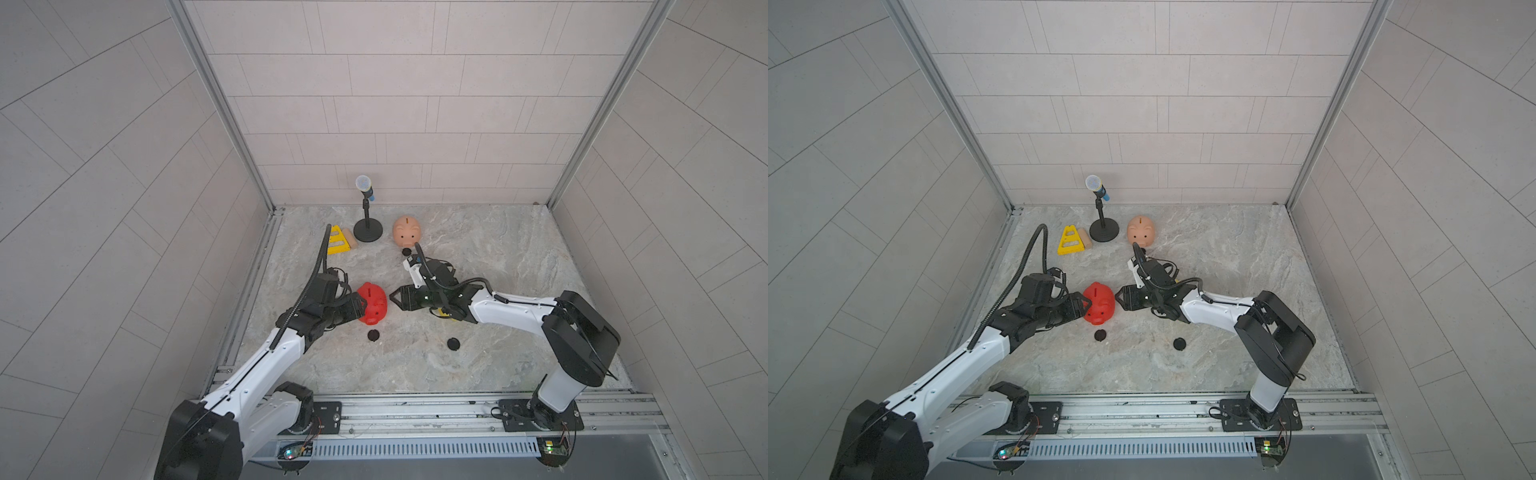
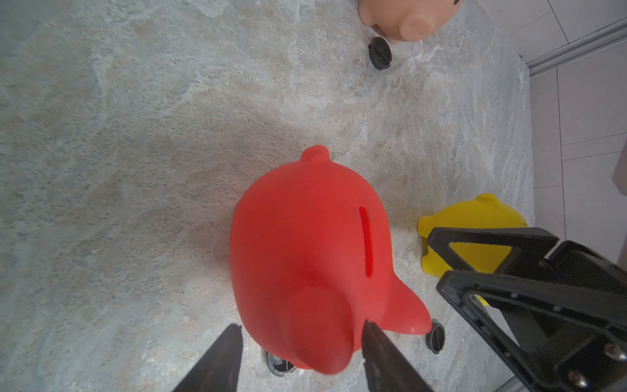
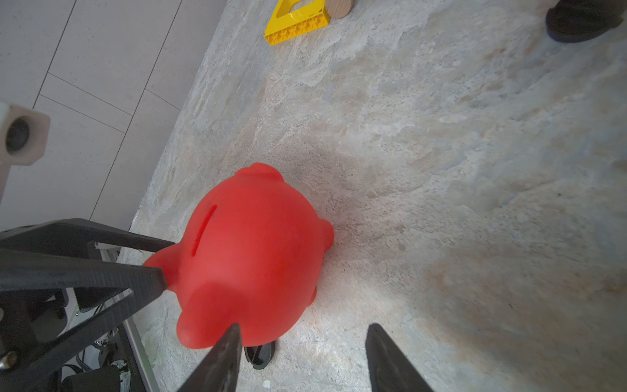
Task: Close piggy banks
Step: Turn over the piggy bank at the center of the board.
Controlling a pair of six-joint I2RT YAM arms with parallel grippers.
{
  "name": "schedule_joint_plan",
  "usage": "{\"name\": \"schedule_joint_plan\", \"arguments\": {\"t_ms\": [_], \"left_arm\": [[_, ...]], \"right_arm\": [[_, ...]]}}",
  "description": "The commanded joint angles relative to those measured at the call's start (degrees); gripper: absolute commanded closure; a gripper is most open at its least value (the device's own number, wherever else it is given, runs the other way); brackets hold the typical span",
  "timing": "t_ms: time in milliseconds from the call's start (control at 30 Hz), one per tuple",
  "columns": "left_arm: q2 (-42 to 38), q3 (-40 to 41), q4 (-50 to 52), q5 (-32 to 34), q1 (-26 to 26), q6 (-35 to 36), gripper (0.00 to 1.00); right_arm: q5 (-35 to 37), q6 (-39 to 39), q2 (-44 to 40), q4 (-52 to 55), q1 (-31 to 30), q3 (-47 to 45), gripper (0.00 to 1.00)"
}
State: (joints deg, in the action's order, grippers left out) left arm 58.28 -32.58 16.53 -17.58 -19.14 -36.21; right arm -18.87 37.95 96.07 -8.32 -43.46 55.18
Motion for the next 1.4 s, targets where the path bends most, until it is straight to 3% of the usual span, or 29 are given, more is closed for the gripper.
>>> {"name": "schedule_joint_plan", "arguments": {"t_ms": [0,900,1367], "left_arm": [[0.74,-1.44,-1.24,0.79,-0.11,0.50,0.41],[1.32,0.62,-1.68,1.81,-0.12,-0.96,0.57],[-1.41,3.91,-2.38,5.78,0.40,-2.73,0.64]], "right_arm": [[1.09,-0.89,0.45,1.28,-0.13,0.59,0.41],[0.43,-1.65,1.27,1.80,-0.13,0.46,0.42],[-0.11,-1.58,2.37,1.81,-0.13,0.70,0.42]]}}
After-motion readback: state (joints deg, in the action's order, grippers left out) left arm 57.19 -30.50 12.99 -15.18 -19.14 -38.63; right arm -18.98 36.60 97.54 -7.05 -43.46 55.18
